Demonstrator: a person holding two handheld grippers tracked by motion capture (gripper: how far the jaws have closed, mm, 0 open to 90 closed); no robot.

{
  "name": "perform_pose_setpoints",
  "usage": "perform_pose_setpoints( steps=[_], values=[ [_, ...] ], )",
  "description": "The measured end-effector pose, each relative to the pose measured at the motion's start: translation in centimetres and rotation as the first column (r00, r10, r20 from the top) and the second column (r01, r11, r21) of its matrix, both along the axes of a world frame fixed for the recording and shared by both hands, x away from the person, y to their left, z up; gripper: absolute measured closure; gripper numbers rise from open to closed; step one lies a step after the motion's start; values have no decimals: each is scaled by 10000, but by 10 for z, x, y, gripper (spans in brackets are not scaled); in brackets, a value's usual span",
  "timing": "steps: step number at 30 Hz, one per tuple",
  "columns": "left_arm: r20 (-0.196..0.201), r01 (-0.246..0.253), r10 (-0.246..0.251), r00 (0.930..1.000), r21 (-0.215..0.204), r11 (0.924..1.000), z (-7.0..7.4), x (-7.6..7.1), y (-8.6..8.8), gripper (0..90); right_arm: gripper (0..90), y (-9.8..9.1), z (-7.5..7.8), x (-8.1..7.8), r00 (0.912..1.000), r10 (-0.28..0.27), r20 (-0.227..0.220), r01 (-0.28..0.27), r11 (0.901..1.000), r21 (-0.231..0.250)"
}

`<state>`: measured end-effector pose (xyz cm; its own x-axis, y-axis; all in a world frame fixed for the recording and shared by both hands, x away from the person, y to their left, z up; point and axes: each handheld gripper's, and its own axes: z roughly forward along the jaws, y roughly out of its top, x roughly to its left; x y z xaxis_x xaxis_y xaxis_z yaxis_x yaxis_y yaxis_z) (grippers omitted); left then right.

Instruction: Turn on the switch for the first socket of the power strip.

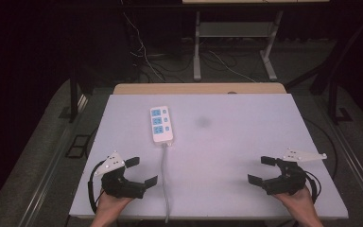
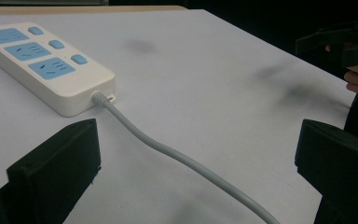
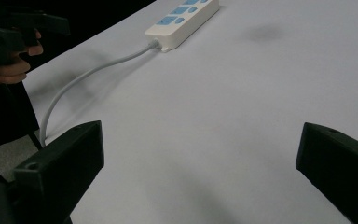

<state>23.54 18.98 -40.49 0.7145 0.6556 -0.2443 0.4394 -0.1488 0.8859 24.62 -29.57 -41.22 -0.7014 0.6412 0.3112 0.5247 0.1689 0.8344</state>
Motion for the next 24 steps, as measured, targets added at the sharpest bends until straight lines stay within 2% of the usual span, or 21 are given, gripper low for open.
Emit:
perform_pose_setpoints(
  steps=[24],
  values=[
    [-117, 371, -370, 9992, 67, 9993, 3, 1, -4, 0, 5, 1, -4, 0, 9998, 82, -198, -84, 9999, -121]
  ],
)
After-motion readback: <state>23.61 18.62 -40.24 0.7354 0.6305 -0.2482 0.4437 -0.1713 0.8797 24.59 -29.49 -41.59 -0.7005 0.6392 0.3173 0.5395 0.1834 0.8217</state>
